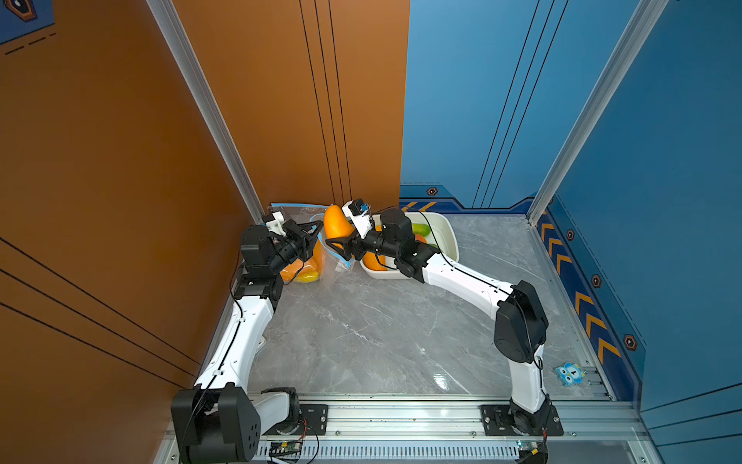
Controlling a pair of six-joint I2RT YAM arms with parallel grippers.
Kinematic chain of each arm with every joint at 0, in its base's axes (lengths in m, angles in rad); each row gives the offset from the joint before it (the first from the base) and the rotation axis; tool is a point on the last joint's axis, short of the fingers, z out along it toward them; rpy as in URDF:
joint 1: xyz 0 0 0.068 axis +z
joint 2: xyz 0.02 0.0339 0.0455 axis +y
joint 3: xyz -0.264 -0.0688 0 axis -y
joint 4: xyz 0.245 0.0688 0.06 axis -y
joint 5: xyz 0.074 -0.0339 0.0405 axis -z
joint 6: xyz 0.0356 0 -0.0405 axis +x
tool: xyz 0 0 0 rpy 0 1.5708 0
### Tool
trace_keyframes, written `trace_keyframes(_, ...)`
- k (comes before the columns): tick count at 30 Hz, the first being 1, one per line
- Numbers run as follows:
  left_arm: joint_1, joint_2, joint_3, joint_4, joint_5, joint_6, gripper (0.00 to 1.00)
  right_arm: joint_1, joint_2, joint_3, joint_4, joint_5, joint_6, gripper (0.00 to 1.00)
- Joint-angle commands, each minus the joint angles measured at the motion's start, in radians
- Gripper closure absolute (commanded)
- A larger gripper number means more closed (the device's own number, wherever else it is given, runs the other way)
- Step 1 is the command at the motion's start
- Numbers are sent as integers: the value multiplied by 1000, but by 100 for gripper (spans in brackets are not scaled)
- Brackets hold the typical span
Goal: Place the mango in a zip-top bag and seal the zipper
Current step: Place the mango in the zipper food storage bag.
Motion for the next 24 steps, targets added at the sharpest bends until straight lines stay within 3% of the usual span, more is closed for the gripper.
trace_keyframes(1, 13, -39, -15, 34, -9, -15, 100, -15, 36, 89, -261, -72, -92, 62)
trace_keyframes(6, 23, -49, -25, 33, -12, -10, 100, -20, 41, 182, -525, -80, -261, 60)
trace_keyframes(8, 18, -49, -34, 34, -18, -7, 100, -21, 41, 208, -588, -119, -301, 50)
trace_keyframes(11, 7, -43, -42, 33, -24, 1, 100, -11, 80, 287, -705, -128, -366, 47)
trace_keyframes(13, 3, -41, -48, 34, -26, 8, 100, -3, 79, 289, -719, -91, -394, 32)
trace_keyframes(15, 2, -44, -55, 34, -29, 8, 100, -3, 84, 294, -719, -69, -392, 28)
trace_keyframes(19, 1, -39, -58, 33, -29, 1, 100, -17, 101, 320, -711, -65, -354, 11)
trace_keyframes(24, 1, -38, -61, 34, -31, -5, 100, -38, 114, 345, -698, -122, -308, 14)
